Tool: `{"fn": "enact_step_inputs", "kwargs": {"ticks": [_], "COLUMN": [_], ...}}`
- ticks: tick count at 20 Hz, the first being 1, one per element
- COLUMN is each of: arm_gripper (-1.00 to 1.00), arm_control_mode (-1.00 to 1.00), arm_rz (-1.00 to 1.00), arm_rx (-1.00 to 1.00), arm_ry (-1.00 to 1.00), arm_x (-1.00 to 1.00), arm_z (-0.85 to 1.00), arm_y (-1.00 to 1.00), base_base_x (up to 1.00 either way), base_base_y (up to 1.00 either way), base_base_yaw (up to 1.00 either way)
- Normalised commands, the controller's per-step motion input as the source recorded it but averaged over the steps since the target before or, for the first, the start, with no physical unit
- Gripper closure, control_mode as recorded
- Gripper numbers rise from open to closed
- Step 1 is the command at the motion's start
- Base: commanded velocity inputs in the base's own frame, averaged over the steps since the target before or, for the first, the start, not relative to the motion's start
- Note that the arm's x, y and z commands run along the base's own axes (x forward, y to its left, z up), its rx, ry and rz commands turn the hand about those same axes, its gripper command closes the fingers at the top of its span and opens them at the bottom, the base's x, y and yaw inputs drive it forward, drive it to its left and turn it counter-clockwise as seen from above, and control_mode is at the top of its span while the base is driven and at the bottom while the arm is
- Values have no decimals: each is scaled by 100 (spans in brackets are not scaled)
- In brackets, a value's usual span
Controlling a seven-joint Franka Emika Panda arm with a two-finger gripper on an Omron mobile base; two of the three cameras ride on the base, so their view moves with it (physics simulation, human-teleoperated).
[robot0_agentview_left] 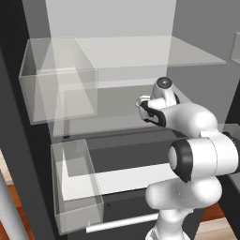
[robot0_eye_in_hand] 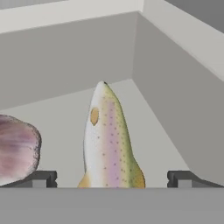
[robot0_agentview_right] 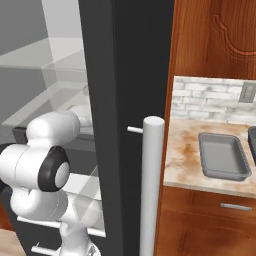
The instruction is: Place one garlic and one fish in each tupperware on the nearby counter, to pack two identical lunches.
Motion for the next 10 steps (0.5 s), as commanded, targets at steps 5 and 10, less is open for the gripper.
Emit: {"fn": "enact_step_inputs", "kwargs": {"ticks": [5,10], "arm_gripper": [100,100], "arm_control_mode": [-100,-100], "arm_rz": [0,0], "arm_rx": [-1,0], "arm_ry": [0,0], "arm_x": [0,0], "arm_z": [-89,-46], "arm_y": [0,0], "base_base_x": [0,0], "base_base_y": [0,0], "base_base_yaw": [0,0]}}
